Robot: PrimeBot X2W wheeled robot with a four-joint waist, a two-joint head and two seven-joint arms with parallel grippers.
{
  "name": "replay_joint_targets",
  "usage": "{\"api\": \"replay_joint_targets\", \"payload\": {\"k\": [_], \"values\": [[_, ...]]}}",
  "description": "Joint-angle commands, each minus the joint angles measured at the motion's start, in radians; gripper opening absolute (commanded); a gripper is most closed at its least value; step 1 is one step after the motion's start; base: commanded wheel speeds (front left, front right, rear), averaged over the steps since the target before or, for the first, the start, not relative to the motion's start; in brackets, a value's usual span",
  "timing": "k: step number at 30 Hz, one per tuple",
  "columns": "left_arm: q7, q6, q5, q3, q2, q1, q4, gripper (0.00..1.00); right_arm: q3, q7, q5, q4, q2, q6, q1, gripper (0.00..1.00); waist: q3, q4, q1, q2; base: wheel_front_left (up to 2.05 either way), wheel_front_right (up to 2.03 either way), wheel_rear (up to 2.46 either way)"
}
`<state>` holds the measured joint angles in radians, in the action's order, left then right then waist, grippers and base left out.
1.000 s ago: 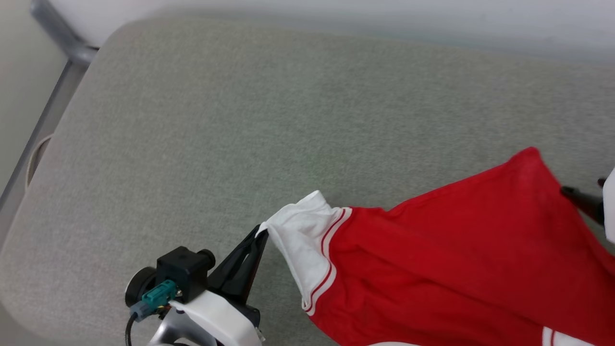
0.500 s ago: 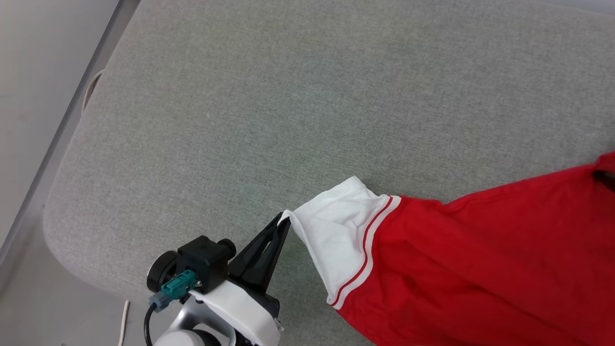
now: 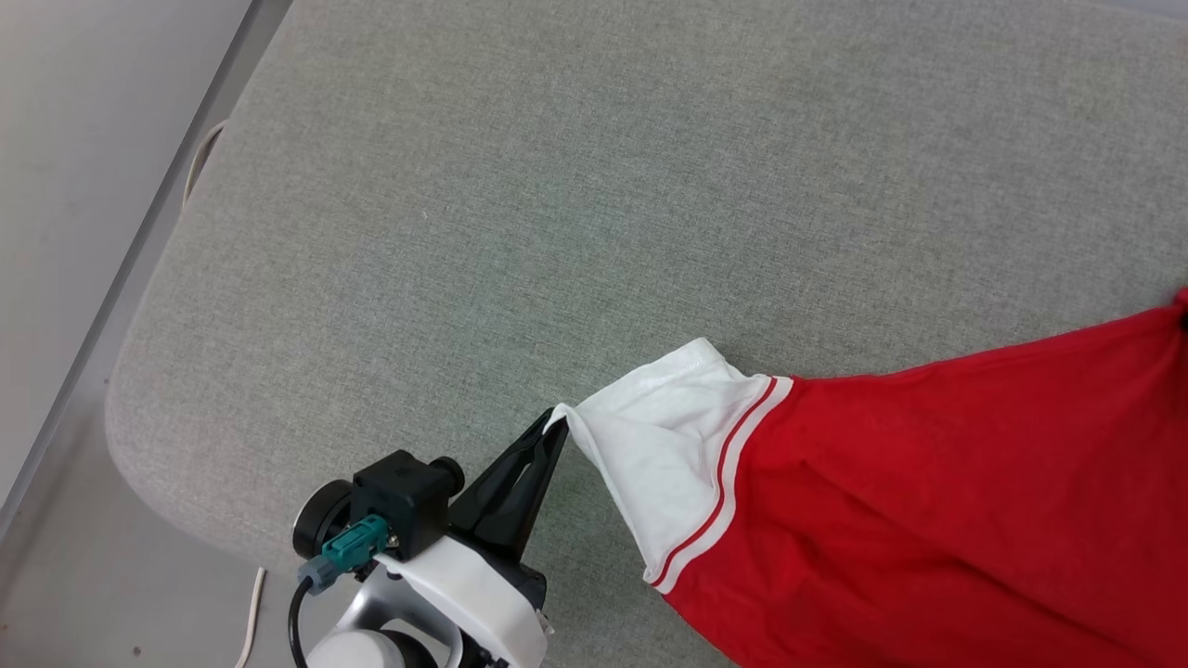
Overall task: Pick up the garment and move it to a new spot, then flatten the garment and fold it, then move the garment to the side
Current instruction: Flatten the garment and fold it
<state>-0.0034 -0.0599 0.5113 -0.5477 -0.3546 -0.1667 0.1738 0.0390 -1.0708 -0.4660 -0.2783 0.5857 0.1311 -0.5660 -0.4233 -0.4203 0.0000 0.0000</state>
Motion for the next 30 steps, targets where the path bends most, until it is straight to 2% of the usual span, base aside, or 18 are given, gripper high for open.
{"api": "replay_joint_targets", "payload": {"k": [1,7,17,24,30], "values": [[-0.005,0.000,0.000,0.001,0.000,-0.012,-0.002,0.00,0.029,0.015,-0.005,-0.045,-0.025,-0.001,0.025,0.00,0.005,0.002,0.0000,0.0000,0.00,0.00,0.00],[-0.010,-0.009,0.006,0.015,-0.010,-0.008,-0.012,0.00,0.039,0.131,-0.019,-0.076,-0.019,-0.001,-0.025,0.00,0.053,0.021,0.0000,0.0000,0.00,0.00,0.00],[0.008,-0.035,0.006,0.059,-0.067,0.005,0.018,0.00,0.059,0.306,-0.055,-0.114,-0.033,-0.001,-0.082,0.00,0.188,0.097,0.0000,0.0000,0.00,0.00,0.00],[0.033,-0.065,0.000,0.124,-0.125,-0.029,0.087,0.00,0.084,0.404,-0.090,-0.073,-0.042,-0.001,-0.119,0.00,0.287,0.176,0.0000,0.0000,0.00,0.00,0.00],[0.080,-0.093,0.007,0.195,-0.178,-0.078,0.172,0.00,0.075,0.423,-0.119,-0.002,-0.058,-0.001,-0.138,0.00,0.342,0.241,0.0000,0.0000,0.00,0.00,0.00]]}}
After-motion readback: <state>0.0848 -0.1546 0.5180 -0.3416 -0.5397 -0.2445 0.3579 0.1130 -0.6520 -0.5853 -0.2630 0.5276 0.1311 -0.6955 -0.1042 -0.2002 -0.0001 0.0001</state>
